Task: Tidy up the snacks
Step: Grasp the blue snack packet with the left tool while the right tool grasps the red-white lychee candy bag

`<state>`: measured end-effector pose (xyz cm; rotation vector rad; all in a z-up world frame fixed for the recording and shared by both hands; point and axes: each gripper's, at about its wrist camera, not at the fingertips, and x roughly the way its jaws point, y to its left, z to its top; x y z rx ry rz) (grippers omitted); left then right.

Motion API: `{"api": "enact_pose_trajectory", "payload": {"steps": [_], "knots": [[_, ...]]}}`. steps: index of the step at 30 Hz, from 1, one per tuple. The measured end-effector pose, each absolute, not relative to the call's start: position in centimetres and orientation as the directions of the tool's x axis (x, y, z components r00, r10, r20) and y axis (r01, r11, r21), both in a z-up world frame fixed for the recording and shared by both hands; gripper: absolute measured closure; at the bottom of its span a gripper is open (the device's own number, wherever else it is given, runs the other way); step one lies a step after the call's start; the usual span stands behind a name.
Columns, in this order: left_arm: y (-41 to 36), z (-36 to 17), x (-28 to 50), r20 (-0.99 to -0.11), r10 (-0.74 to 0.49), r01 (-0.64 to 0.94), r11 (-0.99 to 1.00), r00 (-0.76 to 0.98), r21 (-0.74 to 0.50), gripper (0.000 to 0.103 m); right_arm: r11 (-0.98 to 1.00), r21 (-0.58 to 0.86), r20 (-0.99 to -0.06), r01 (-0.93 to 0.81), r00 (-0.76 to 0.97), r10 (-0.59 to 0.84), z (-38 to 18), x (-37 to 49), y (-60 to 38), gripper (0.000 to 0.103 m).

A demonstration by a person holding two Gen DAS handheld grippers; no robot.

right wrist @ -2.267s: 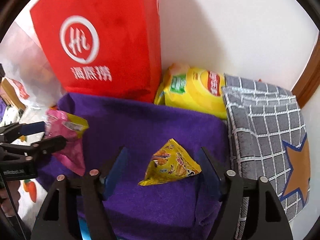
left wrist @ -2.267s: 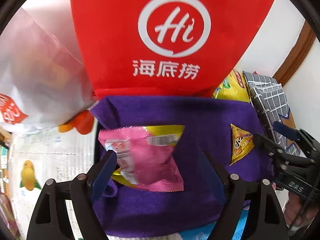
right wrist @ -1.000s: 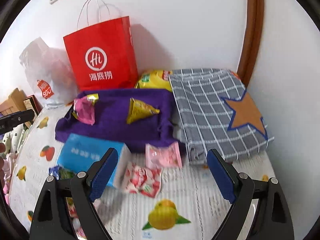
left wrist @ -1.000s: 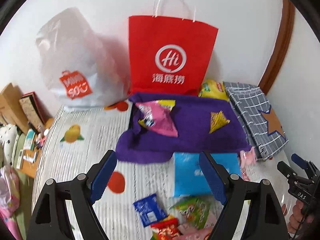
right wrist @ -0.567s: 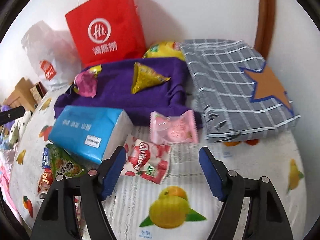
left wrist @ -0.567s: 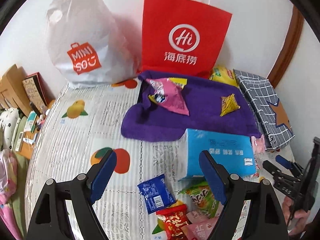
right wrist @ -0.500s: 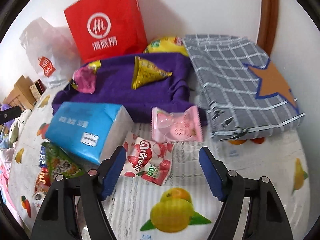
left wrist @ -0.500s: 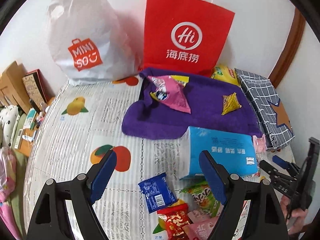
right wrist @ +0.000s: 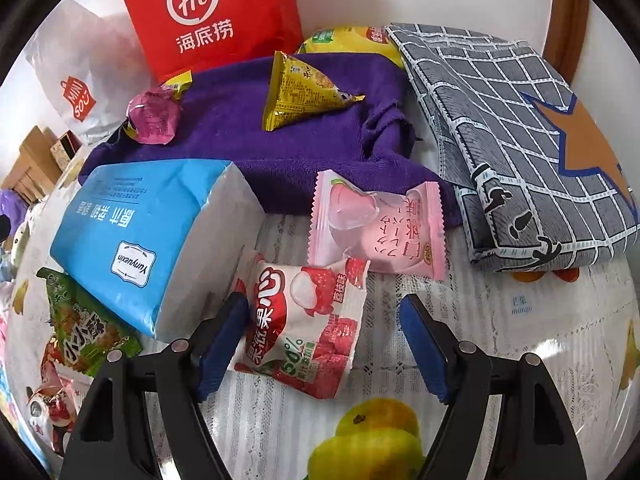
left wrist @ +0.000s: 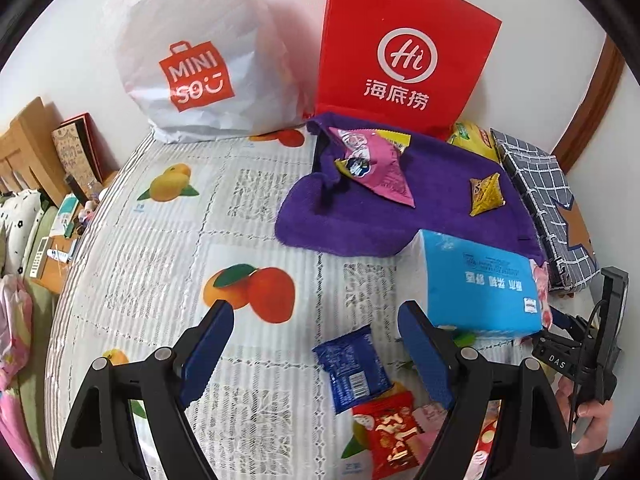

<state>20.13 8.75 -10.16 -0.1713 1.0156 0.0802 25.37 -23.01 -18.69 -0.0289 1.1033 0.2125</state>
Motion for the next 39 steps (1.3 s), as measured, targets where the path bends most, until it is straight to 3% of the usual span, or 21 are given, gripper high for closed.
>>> {"api": "enact_pose_trajectory", "payload": {"steps": [1,3,6,21,25,27,28,37,39], "knots": [[8.8,-10.3,20.0,-0.852,-0.011,-0.146,0.984,0.523,-0.102,0.020,0.977,0.080,-0.880,-0.200,0.447,0.163,-18.6,25.1,-22.7,0.039],[8.9,-10.9,19.7,-0.858,-0.006,-0.143,0.985,0.514,-0.093,0.020,0.971,0.076,-0.871,-0.224,0.460,0.175,-18.5,24.5,-22.4,0.065],[8.9,-12.1,19.4,-0.871,-0.011,-0.141,0.986,0.492,-0.093,0.020,0.972,0.078,-0.867,-0.222,0.467,0.176,-18.3,23.8,-22.7,0.072],[6.1,-17.9,19.6,-0.906,-0.069,-0.133,0.982,0.418,-0.136,0.022,0.994,0.070,-0.822,-0.080,0.560,0.103,-18.2,18.6,-26.8,0.073],[5.9,-17.9,19.4,-0.892,-0.025,-0.138,0.986,0.452,-0.098,0.031,0.996,0.017,-0.824,-0.085,0.563,0.062,-18.2,18.5,-26.0,0.073],[5.9,-17.8,19.4,-0.886,-0.008,-0.128,0.989,0.464,-0.076,0.047,0.996,0.013,-0.824,-0.086,0.563,0.059,-18.2,18.5,-26.0,0.072],[6.0,-17.8,19.5,-0.884,-0.008,-0.121,0.990,0.468,-0.073,0.049,0.996,0.014,-0.824,-0.085,0.563,0.060,-18.2,18.6,-26.0,0.072],[5.9,-17.8,18.8,-0.872,-0.014,-0.092,0.993,0.490,-0.068,0.048,0.997,-0.012,-0.825,-0.081,0.564,0.036,-18.3,18.5,-25.9,0.069],[6.3,-17.8,18.6,-0.884,-0.025,-0.108,0.991,0.467,-0.084,0.037,0.997,-0.010,-0.825,-0.082,0.564,0.038,-18.3,18.5,-25.9,0.069]]}}
